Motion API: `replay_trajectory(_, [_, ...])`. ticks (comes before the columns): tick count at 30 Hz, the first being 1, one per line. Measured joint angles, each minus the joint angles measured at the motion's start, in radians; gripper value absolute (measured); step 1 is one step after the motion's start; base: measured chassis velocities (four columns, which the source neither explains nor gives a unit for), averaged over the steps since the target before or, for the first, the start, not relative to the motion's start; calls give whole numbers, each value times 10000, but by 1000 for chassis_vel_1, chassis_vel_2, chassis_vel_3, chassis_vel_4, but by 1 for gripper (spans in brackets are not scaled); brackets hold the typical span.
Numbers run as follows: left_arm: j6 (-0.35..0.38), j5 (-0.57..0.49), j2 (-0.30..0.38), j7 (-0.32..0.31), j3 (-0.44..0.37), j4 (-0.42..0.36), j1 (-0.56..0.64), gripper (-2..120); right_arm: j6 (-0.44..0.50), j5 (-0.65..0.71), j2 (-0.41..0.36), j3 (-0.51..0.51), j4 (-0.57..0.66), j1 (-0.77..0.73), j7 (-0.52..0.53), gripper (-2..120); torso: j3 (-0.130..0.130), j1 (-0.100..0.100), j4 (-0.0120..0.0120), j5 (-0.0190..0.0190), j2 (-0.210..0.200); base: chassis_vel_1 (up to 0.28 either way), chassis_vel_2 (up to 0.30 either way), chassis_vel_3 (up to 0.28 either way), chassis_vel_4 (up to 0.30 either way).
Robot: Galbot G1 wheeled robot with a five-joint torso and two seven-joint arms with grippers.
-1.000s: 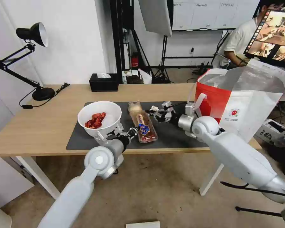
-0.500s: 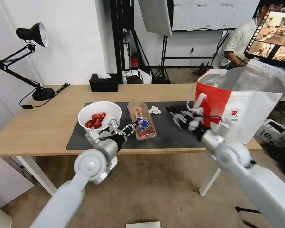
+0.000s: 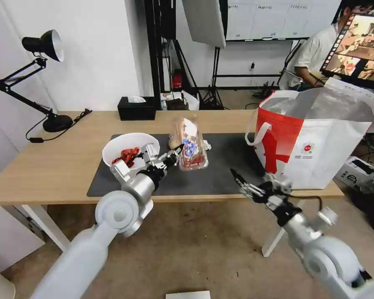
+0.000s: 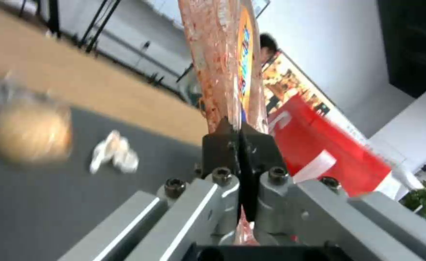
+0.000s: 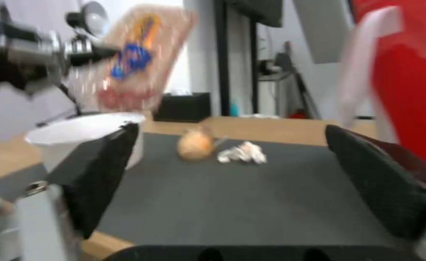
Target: Pick up the trash from the table and place it into the takeout bag.
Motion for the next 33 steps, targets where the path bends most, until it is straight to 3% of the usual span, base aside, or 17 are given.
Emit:
replay_trajectory(8, [-98,87,-262,145,670,621,-1493,0,468,-1427,1230,505,-77,-1570,-47,100,1,1,0,3,-2,0,0,0,0])
replay_trajectory(19, [-214,124,-1034,184,1750,1629,-3426,0,522,-2012,1633,858,-130,-2269,39,100,2,2,1,1,-3,0,0,0,0])
replay_trajectory(27, [-325,557,-2243,149,3095,3150,-5624,0,505,-2309,1808,775,-474,-2301,49,100,3,3,1,3,-3,0,0,0,0])
replay_trajectory(31, [-365,794,-2666,153,3494,3720,-6171,0,500,-2378,1864,682,-580,-2270,50,100,2,3,0,5,-2,0,0,0,0])
replay_trajectory(33, [-473,1570,-3421,267,4219,4910,-7065,0,494,-2508,1966,538,-732,-2231,54,100,3,3,1,5,-3,0,0,0,0])
